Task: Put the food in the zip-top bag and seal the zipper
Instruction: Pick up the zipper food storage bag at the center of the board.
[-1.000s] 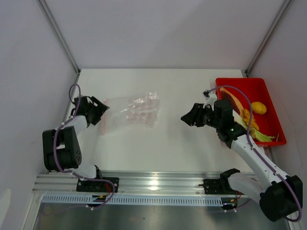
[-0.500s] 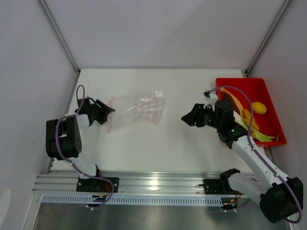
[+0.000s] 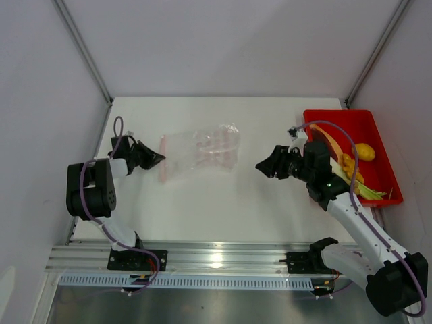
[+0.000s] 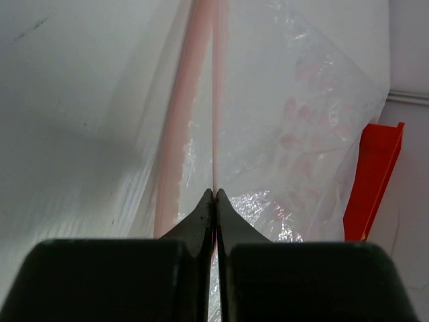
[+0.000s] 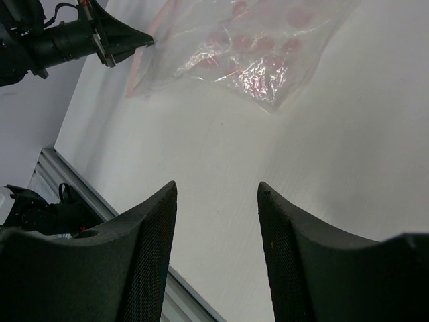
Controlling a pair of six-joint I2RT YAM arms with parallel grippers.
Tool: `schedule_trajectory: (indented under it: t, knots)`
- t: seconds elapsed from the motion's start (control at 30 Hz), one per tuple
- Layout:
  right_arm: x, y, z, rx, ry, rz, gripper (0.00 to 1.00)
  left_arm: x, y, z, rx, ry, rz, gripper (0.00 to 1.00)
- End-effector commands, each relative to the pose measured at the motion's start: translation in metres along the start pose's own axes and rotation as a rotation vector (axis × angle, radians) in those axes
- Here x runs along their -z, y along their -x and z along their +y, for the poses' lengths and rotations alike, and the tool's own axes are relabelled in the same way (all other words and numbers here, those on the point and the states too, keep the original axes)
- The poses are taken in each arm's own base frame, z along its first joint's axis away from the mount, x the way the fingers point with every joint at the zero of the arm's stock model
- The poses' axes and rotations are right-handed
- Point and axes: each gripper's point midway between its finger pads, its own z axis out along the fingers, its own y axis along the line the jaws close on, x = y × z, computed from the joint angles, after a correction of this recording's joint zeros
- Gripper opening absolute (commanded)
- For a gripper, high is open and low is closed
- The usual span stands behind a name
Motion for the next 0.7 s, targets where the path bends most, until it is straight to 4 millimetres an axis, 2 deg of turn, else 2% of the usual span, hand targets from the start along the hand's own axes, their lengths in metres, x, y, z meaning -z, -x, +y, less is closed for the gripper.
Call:
schedule_trajectory:
  t: [0.0,0.03,0.07,0.13,0.17,0.23,0.27,0.3,0.33,0.37,0.4,0.47,0.5,0.6,0.67]
  knots:
    - [0.006,0.008,0.007,0.004,0.016,-0.03,0.54,0.007,0.004,-0.024,-0.058,-0.069,-0.015,0.01]
    - [0.006,0.006,0.007,0.0,0.016,-0.022,0.54,0.011,0.004,-0.029,-0.072,-0.081,-0.023,0.01]
    - [0.006,0.006,0.008,-0.001,0.019,-0.019,0.54,0.021,0.007,-0.044,-0.107,-0.11,-0.052,0.01]
    - [0.004,0.003,0.007,-0.004,0.0,-0.004,0.54,0.028,-0.001,-0.059,-0.171,-0.116,-0.06,0.01]
    - [0.004,0.005,0.011,0.004,-0.003,-0.001,0.54,0.04,-0.005,-0.082,-0.247,-0.161,-0.081,0.01]
    - [0.0,0.001,0.004,-0.004,-0.066,0.035,0.54,0.053,-0.013,-0.103,-0.315,-0.187,-0.085,0.0]
    - [-0.001,0.005,0.012,0.008,-0.061,0.038,0.54,0.061,-0.014,-0.116,-0.382,-0.206,-0.097,0.01]
    - [-0.003,0.004,0.011,0.006,-0.073,0.053,0.54,0.076,-0.021,-0.14,-0.448,-0.245,-0.115,0.01]
    - [-0.003,0.005,0.014,0.0,-0.077,0.057,0.54,0.082,-0.032,-0.142,-0.474,-0.225,-0.089,0.01]
    - [-0.004,0.004,0.019,0.0,-0.068,0.062,0.54,0.09,-0.039,-0.156,-0.553,-0.248,-0.093,0.01]
    - [-0.004,0.01,0.026,0.0,-0.054,0.054,0.55,0.108,-0.037,-0.175,-0.6,-0.275,-0.134,0.0]
    - [-0.004,0.012,0.032,-0.011,-0.049,0.058,0.55,0.125,-0.044,-0.183,-0.685,-0.248,-0.136,0.01]
    - [-0.002,0.015,0.04,-0.011,-0.04,0.06,0.55,0.141,-0.043,-0.198,-0.73,-0.279,-0.168,0.01]
    - [-0.003,0.016,0.043,-0.033,-0.068,0.081,0.55,0.163,-0.053,-0.212,-0.83,-0.301,-0.164,0.01]
    - [-0.004,0.027,0.047,-0.038,-0.088,0.068,0.55,0.178,-0.062,-0.22,-0.891,-0.332,-0.171,0.01]
